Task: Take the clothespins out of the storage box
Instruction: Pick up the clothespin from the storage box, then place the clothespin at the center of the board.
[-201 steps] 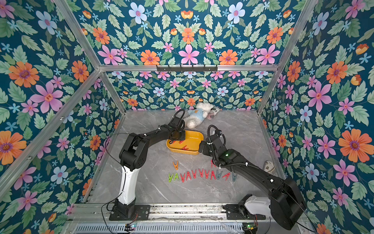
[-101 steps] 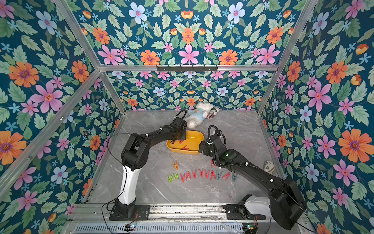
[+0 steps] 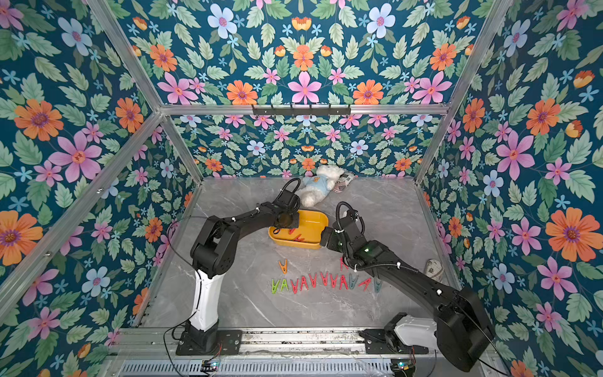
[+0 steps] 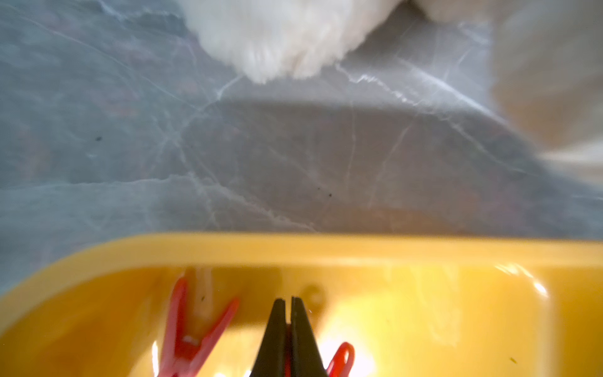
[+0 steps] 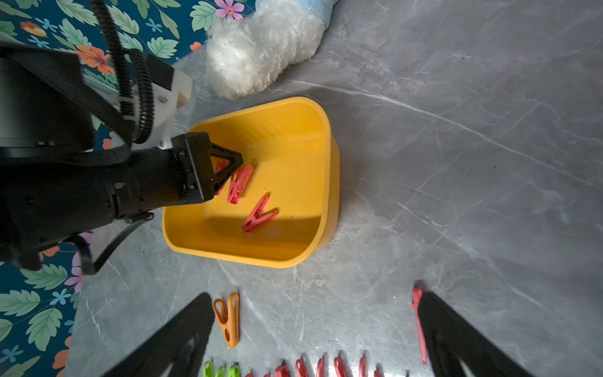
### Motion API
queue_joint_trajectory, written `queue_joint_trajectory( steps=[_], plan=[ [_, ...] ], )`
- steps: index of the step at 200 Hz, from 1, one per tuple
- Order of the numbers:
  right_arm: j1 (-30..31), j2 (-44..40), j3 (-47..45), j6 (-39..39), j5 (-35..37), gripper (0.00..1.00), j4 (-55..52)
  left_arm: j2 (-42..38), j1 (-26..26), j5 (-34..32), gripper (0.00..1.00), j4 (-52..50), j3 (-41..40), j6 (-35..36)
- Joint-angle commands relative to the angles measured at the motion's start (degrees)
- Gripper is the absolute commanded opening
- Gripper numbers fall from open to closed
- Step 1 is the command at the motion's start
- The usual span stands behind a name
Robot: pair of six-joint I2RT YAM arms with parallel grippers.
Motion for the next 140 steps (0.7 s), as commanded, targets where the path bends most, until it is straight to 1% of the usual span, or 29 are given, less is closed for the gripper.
queue_joint_trajectory(
  steps=[1, 37, 83, 140],
  plan=[
    [0.13, 0.19, -0.20, 2.18, -1.32, 0.99, 1.63, -2.58, -0.01, -0.02, 0.00, -0.97, -0.52, -2.28],
    [0.23, -0.59, -1.33, 4.18, -3.78, 0.99, 3.43, -6.62, -0.19, 0.52, 0.00, -1.90, -0.96, -4.96],
    [1.26, -2.26, -1.68, 6.14, -3.63, 0.99, 2.56, -10.40, -0.63, 1.72, 0.00, -4.74, -2.28, -10.14],
    [2.00, -6.23, -4.88, 7.38, -4.86, 0.99, 3.35, -14.97, -3.29, 1.76, 0.00, -5.71, -5.78, -15.56]
  ],
)
